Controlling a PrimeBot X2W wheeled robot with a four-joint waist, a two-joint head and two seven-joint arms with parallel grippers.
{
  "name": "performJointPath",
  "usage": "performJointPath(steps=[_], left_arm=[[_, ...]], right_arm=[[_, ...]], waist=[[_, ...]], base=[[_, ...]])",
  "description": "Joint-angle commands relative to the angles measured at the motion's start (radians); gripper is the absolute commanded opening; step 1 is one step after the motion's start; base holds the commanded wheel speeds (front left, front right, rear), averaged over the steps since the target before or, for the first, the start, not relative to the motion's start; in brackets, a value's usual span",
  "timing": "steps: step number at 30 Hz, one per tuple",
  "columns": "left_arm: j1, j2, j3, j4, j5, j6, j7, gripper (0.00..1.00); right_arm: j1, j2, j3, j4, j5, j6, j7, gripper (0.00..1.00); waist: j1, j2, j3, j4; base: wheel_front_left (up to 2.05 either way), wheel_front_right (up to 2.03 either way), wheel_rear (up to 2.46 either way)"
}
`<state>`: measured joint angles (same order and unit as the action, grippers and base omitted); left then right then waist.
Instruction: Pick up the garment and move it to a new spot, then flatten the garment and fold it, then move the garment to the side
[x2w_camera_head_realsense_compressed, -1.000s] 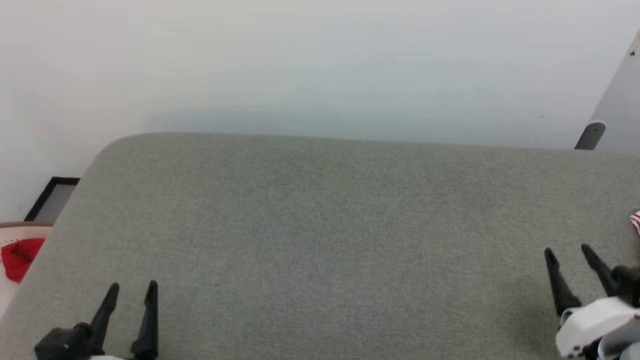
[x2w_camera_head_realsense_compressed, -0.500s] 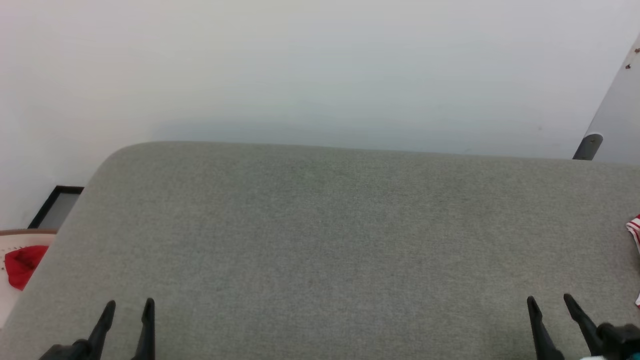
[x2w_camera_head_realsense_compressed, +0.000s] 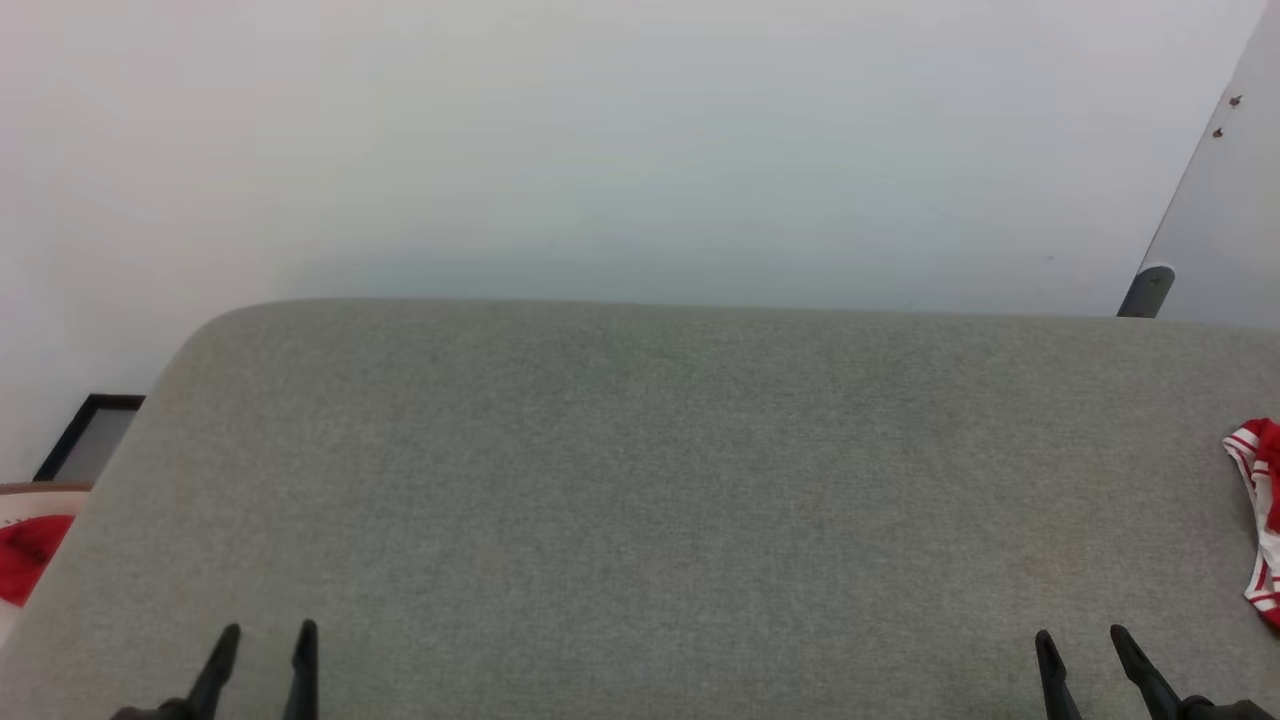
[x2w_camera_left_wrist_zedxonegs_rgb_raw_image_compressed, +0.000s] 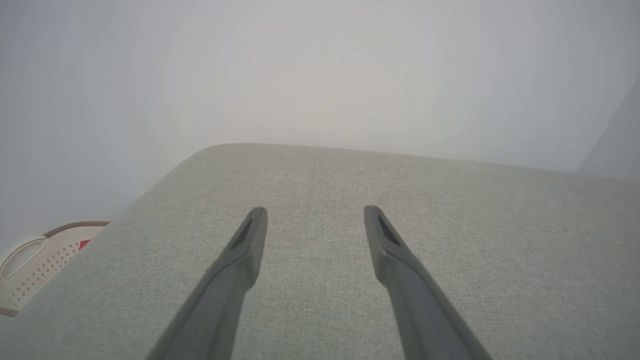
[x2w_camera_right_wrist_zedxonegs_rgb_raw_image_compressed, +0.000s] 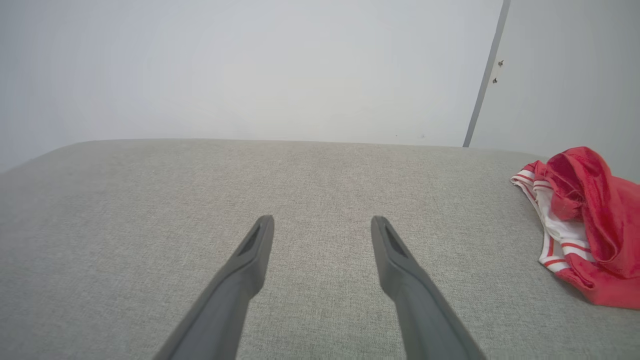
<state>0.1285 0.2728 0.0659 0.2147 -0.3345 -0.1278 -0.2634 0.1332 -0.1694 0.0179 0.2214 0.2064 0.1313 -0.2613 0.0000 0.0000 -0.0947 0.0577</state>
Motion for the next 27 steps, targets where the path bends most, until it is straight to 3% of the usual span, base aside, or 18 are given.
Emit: performJointPath(steps=[1, 26, 27], left_arm=[[0.013, 0.004, -0.011, 0.003, -0.004, -0.003, 0.000, 1.00], [0.042, 0.014, -0.051, 0.004, -0.051, -0.004, 0.000, 1.00], [0.036, 0.013, -0.050, 0.004, -0.045, 0.000, 0.000, 0.00]], right_arm=[[0.016, 0.011, -0.007, -0.015, -0.013, -0.001, -0.004, 1.00], [0.053, 0.028, -0.005, -0.053, -0.043, -0.001, -0.004, 1.00], [0.043, 0.026, -0.006, -0.051, -0.039, 0.000, 0.000, 0.00]], waist=[[0.0000, 0.0000, -0.002, -0.004], [0.0000, 0.0000, -0.013, -0.009], [0.0000, 0.0000, -0.013, -0.009]], base=[[0.00, 0.00, 0.00], [0.00, 0.00, 0.00], [0.00, 0.00, 0.00]])
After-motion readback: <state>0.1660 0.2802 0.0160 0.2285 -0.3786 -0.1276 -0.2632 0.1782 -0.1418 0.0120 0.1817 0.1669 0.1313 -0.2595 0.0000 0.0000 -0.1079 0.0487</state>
